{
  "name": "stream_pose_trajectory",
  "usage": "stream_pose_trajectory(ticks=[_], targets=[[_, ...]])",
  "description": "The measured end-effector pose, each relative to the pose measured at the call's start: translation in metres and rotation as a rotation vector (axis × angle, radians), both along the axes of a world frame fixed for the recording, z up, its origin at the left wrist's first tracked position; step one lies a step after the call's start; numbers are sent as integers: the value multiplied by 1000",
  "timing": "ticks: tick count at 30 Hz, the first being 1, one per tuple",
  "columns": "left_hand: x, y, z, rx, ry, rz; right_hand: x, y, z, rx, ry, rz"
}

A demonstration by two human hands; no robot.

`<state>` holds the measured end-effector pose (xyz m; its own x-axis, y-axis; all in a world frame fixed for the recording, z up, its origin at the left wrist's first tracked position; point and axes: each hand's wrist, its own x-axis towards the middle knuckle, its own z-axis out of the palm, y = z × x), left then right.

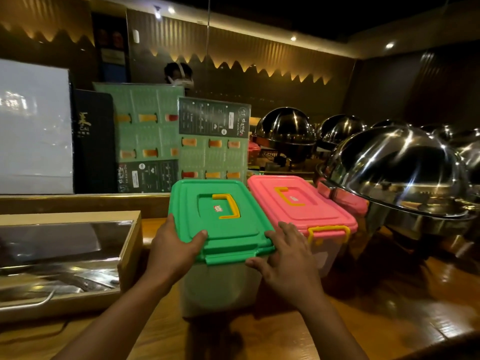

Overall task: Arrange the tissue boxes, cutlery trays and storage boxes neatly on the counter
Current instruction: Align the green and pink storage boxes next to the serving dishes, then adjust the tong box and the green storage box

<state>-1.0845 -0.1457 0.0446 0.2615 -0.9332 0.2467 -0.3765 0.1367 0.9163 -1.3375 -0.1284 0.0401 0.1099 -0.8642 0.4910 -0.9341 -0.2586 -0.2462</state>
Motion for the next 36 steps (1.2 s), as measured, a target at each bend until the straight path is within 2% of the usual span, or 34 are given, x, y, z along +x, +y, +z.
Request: stream_pose_trajectory(ticks=[3,10,21,31,33,36], targets=[[-3,-13,-2,11,8,-9,-5,-11,5,19,28,-24],[-2,-34,-6,1,17,-31,-8,-28,5,83,-52,9],[5,-46,-5,46,92,-60,-6,-45,-9,-44,-94,27],[10,-28,11,89,69,-122,-3,-43,0,-9,14,27],[25,-17,8,114,61,-95,10,-36,4,-65,-58,59],[68,-2,-1,73,-47,-29,51,-19,11,-207,-218,198]])
